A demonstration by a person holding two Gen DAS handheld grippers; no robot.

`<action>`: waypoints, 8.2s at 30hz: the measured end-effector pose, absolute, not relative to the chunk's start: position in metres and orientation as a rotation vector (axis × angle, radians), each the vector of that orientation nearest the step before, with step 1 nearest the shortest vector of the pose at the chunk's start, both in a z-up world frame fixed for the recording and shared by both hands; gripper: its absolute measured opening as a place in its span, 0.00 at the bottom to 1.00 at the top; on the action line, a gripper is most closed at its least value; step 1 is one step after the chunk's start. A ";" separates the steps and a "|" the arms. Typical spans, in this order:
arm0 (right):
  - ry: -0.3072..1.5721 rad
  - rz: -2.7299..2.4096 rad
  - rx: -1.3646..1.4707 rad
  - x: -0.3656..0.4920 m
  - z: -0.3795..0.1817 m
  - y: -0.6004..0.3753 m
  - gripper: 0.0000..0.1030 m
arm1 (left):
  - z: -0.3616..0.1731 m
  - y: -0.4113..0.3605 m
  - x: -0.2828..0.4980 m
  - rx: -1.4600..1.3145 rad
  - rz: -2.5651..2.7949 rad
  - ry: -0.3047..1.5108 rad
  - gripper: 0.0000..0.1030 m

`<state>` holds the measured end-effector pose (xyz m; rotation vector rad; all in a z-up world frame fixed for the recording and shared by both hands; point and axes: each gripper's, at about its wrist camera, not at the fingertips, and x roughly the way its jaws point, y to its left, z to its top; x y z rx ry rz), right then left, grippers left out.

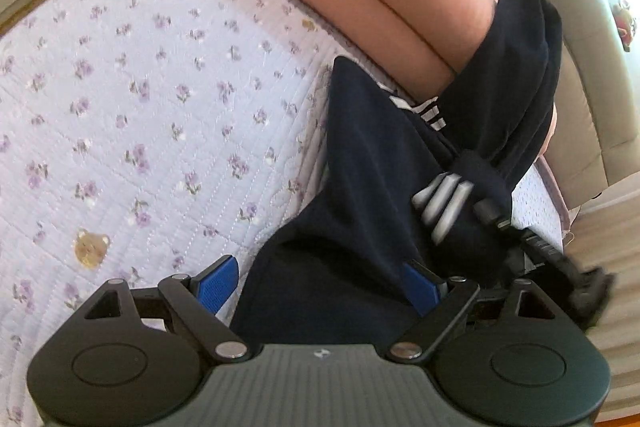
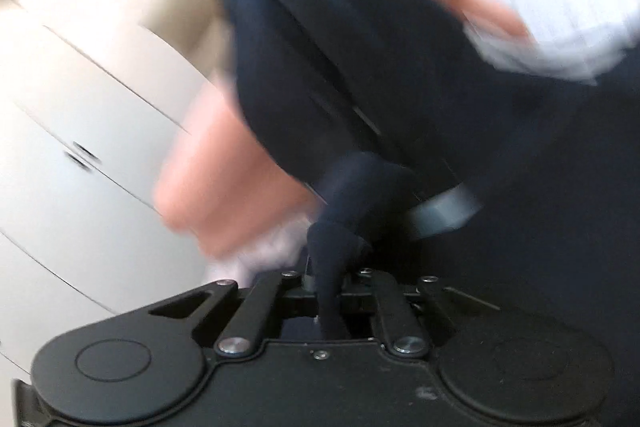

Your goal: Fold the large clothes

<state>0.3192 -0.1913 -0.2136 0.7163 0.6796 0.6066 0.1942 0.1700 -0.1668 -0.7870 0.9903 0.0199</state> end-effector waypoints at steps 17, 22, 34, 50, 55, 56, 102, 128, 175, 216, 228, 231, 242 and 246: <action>0.826 0.794 0.149 0.288 -0.202 -0.075 0.89 | -0.158 0.181 0.183 -0.776 0.073 0.928 0.87; 0.934 0.711 0.054 0.290 -0.204 -0.103 0.96 | -0.163 0.174 0.190 -0.775 0.052 0.944 0.87; 0.846 0.689 0.034 0.367 -0.120 -0.130 0.95 | -0.154 0.160 0.224 -0.696 -0.031 0.996 0.87; 0.645 0.409 -0.032 0.548 -0.053 -0.132 0.94 | -0.053 0.104 0.502 -0.439 -0.259 0.805 0.87; 0.674 0.431 0.012 0.549 -0.060 -0.143 0.38 | -0.050 0.069 0.544 -0.300 -0.192 0.806 0.92; 0.655 0.415 -0.036 0.545 -0.060 -0.139 0.14 | -0.048 0.062 0.547 -0.280 -0.194 0.790 0.88; 1.032 0.508 0.144 0.270 -0.192 -0.302 0.20 | -0.165 0.048 0.261 -0.431 -0.447 1.021 0.11; 0.930 0.290 0.153 0.171 -0.217 -0.398 0.92 | -0.198 0.166 0.114 -0.688 -0.118 1.053 0.70; 1.258 0.487 0.866 -0.044 -0.283 -0.520 0.58 | -0.243 0.087 -0.073 -0.787 -0.551 1.217 0.44; 0.570 0.466 0.845 0.277 -0.094 -0.429 0.07 | -0.054 0.108 0.179 -0.685 -0.297 0.488 0.06; 0.724 0.320 0.731 0.380 -0.171 -0.387 0.11 | -0.149 0.124 0.284 -0.689 -0.156 0.610 0.12; 0.705 0.313 0.705 0.381 -0.179 -0.381 0.29 | -0.162 0.125 0.294 -0.654 -0.155 0.655 0.28; 0.630 0.598 -0.096 0.306 -0.211 -0.262 0.82 | -0.168 0.040 0.252 0.014 -0.476 0.670 0.77; 0.642 0.562 -0.108 0.336 -0.232 -0.230 0.85 | -0.184 0.012 0.298 0.055 -0.422 0.670 0.80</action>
